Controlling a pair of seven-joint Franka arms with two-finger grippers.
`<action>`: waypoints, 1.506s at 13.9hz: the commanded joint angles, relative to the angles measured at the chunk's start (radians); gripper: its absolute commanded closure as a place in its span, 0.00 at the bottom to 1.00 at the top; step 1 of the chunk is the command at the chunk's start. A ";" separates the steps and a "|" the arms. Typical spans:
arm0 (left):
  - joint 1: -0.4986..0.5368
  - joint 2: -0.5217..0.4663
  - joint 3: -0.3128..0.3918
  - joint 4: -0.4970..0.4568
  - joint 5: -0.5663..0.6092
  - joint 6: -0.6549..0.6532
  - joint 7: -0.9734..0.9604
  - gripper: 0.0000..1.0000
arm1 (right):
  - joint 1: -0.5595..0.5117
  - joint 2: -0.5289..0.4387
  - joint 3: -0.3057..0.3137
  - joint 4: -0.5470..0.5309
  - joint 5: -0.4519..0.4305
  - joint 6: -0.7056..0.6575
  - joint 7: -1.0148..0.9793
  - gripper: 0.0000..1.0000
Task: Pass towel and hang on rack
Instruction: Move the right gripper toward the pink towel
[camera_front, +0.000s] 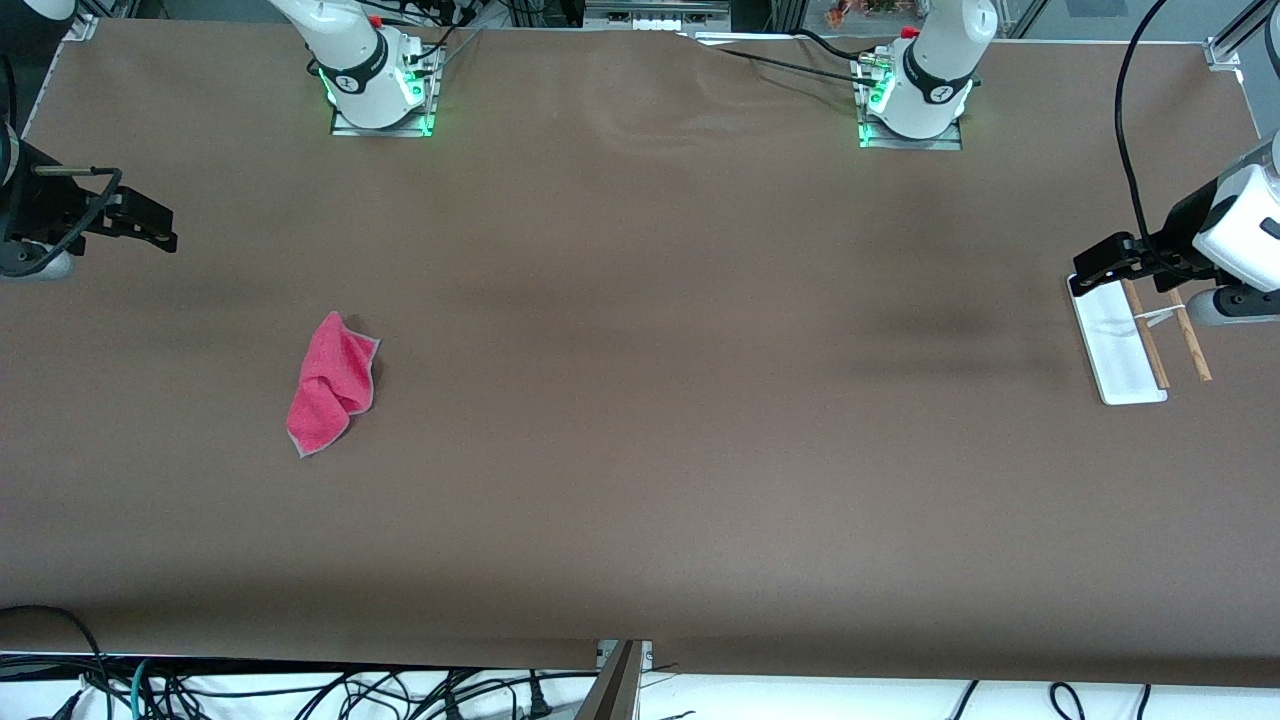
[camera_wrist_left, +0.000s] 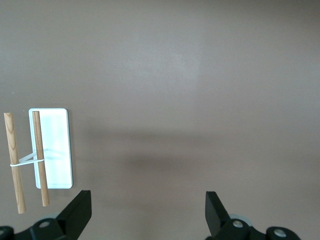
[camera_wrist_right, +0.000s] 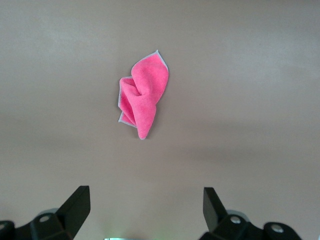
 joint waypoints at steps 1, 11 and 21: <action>-0.001 0.014 0.000 0.033 0.019 -0.023 0.003 0.00 | 0.007 0.011 -0.007 0.023 0.026 -0.003 0.021 0.00; -0.001 0.014 -0.001 0.033 0.019 -0.023 0.003 0.00 | 0.004 0.014 -0.007 0.026 0.027 0.015 0.008 0.00; -0.001 0.014 0.000 0.031 0.019 -0.025 0.002 0.00 | 0.010 0.196 0.001 0.021 0.029 0.162 -0.013 0.00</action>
